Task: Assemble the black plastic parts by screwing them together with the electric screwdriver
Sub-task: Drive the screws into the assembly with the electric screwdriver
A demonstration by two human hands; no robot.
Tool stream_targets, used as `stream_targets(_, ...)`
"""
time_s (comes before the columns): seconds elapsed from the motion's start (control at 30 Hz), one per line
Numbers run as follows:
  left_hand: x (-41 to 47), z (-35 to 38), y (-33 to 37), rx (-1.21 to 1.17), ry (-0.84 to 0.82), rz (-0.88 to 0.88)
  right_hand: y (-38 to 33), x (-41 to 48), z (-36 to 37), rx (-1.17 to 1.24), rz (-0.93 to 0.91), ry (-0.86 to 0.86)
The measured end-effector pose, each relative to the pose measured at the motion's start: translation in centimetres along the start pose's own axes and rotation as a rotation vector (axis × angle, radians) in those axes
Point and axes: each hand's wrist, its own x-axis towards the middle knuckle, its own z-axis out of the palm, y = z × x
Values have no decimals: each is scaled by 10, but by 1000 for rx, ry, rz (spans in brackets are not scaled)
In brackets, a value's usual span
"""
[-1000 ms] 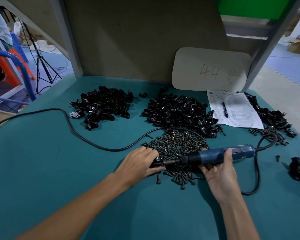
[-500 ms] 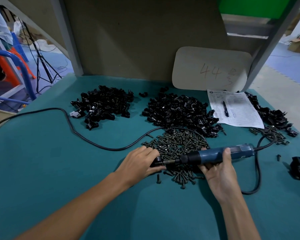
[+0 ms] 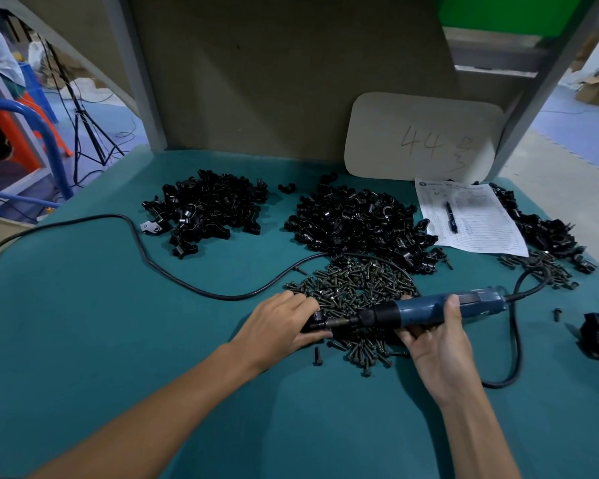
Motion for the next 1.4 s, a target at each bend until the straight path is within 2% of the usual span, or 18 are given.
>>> stream_targets(0.3, 1, -2, 0, -17, -63, -13, 0, -1, -1, -2, 2, -19)
stream_targets(0.4, 1, -3, 1, -117, -156, -115, 0, -1, 1, -1, 0, -35)
stream_targets(0.5, -1, -1, -1, -92, -141, -122, 0, -3, 3, 8, -4, -37)
stream_targets(0.77, -1, 2, -3, -176, -235, -203, -2, -5, 2, 61, 0, -88)
stream_targets(1.03, -4, 0, 1, -167, -137, -120, -8, -2, 6, 46, -22, -7)
stream_targets(1.17, -13, -8, -2, -352, -34, -133, -20, 3, 4, 151, -57, 57)
stream_targets(1.23, -15, -11, -1, -369, -4, -141, -38, 9, -4, 165, -94, 114)
stream_targets(1.3, -14, -13, 1, -310, -2, -133, -55, 12, -12, -52, -103, 170)
stream_targets(1.4, -12, -11, 2, -271, -4, -146, -55, 14, -28, -619, -112, 225)
